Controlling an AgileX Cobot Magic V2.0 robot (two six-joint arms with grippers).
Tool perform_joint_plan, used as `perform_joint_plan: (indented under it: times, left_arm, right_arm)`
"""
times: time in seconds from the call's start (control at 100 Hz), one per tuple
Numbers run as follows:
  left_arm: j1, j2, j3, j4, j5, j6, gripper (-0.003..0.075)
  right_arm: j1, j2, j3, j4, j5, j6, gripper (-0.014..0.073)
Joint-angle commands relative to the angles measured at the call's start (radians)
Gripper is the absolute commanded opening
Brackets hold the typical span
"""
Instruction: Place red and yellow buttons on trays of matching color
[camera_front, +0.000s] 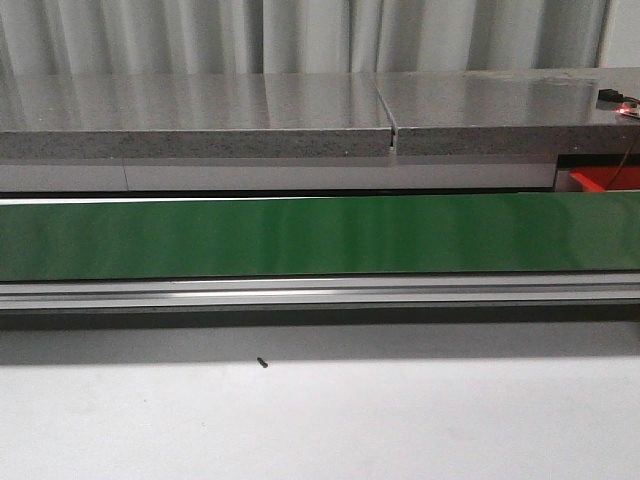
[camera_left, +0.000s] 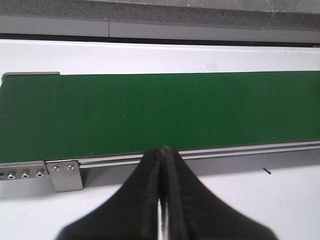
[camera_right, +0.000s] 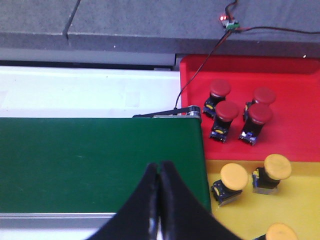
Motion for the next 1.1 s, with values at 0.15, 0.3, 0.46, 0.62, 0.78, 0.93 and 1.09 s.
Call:
perform_joint_plan:
  times: [0.15, 0.3, 0.46, 0.62, 0.78, 0.93, 1.09]
  left_arm:
    - [-0.006, 0.003, -0.028, -0.004, -0.080, -0.005, -0.0020]
    - [-0.006, 0.003, -0.028, -0.004, -0.080, -0.005, -0.0020]
    - [-0.006, 0.003, -0.028, -0.004, -0.080, -0.005, -0.0020]
    - [-0.006, 0.003, -0.028, -0.004, -0.080, -0.005, -0.0020]
    - [-0.006, 0.003, -0.028, -0.004, -0.080, -0.005, -0.0020]
    - [-0.006, 0.003, -0.028, -0.004, -0.080, -0.005, -0.0020]
    - [-0.006, 0.003, -0.028, -0.004, -0.080, -0.005, -0.0020]
  right_arm:
    - [0.002, -0.083, -0.031, -0.033, -0.046, -0.007, -0.0092]
    - [0.002, -0.110, -0.031, -0.033, -0.048, -0.007, -0.0092]
    - [0.002, -0.151, 0.009, -0.032, -0.089, -0.007, -0.0092]
    - [0.002, -0.219, 0.102, -0.013, -0.204, -0.007, -0.0092]
    - [0.002, -0.290, 0.182, 0.006, -0.265, -0.007, -0.0092]
    - [0.002, -0.342, 0.257, 0.014, -0.317, -0.007, -0.0092]
    - [0.002, -0.388, 0.360, 0.041, -0.448, -0.007, -0.0092]
